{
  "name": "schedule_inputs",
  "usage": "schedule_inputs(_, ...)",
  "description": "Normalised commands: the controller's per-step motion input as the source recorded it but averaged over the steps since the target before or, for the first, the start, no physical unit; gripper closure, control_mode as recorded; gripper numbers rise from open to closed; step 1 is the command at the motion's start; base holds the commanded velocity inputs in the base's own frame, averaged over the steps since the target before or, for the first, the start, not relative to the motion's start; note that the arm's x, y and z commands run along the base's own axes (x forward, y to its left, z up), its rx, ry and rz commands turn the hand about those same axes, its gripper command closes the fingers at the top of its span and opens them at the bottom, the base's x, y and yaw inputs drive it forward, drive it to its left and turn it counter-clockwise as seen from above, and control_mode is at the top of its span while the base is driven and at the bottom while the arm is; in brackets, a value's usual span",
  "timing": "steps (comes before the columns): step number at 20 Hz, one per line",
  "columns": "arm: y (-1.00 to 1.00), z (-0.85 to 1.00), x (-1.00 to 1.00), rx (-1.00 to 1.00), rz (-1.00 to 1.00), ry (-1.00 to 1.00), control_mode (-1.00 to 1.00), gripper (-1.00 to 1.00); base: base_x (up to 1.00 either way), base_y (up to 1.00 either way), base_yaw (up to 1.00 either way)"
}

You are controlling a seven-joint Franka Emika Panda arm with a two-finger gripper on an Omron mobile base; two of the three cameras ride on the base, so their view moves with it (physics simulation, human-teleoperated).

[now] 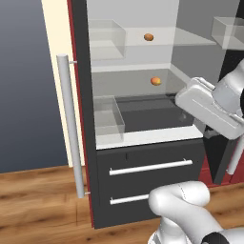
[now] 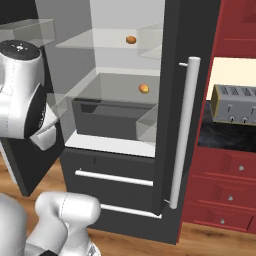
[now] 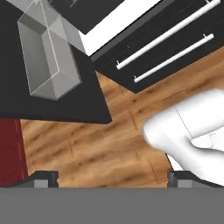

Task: Retrieve the tangerine and mango from the fridge and place them into the bowl on the dining table.

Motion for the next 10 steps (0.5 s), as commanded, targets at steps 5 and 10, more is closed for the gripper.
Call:
schedule_inputs(5,-0.3,-0.16,0.0,-0.17,0.09,-0.1,-1.0,-1.0,0.0,0.0,0.0)
schedule_inputs(10,-0.28,-0.35,0.07,-0.29,0.07,-0.44,-1.0,-1.0,0.0,0.0,0.0)
